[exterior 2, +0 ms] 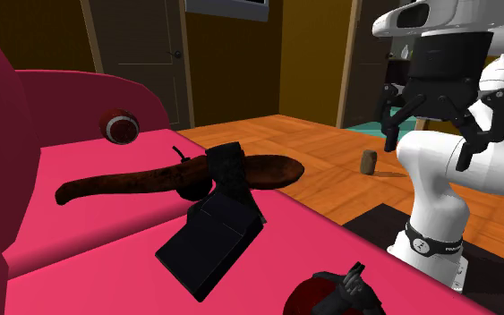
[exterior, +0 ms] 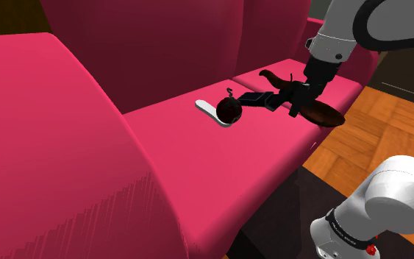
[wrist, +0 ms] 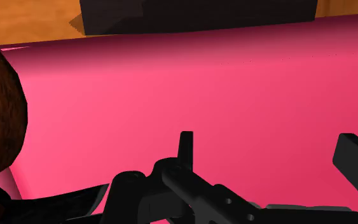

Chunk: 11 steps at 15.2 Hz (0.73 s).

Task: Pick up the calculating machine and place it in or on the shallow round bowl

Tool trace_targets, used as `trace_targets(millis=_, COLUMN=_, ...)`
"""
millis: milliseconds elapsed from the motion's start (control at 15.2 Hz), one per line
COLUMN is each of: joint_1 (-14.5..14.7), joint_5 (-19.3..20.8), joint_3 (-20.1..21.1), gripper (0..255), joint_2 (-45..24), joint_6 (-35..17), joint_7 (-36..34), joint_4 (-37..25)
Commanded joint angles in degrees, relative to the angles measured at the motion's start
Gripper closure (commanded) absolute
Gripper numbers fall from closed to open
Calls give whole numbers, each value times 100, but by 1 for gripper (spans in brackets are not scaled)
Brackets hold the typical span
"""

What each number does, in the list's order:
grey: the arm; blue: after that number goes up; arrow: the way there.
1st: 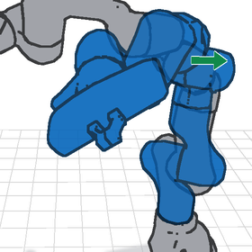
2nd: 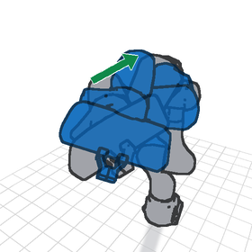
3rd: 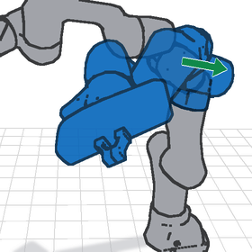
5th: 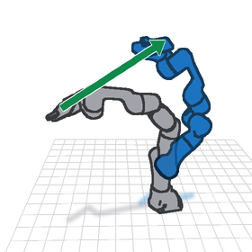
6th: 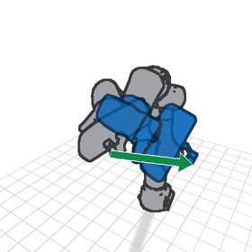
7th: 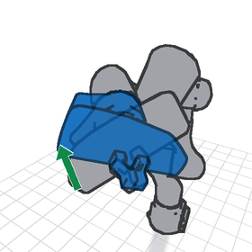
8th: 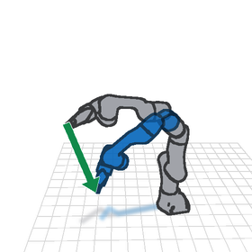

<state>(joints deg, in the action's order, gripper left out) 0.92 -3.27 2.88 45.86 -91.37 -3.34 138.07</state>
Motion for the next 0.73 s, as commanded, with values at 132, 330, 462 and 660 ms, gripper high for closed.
trace_targets(millis=132, joint_1=-153, joint_5=-246, joint_3=-297, gripper=0, joint_2=211, joint_6=-803, joint_7=-72, joint_4=480)
trace_targets(millis=330, joint_1=-349, joint_5=-673, joint_3=-739, gripper=0, joint_2=430, joint_6=-2069, joint_7=-97, joint_4=1189)
trace_targets(millis=462, joint_1=-425, joint_5=-1018, joint_3=-1045, gripper=0, joint_2=493, joint_6=-2962, joint_7=-43, joint_4=1639)
trace_targets(millis=660, joint_1=-361, joint_5=-1696, joint_3=-1566, gripper=0, joint_2=432, joint_6=-4394, joint_7=203, joint_4=2244)
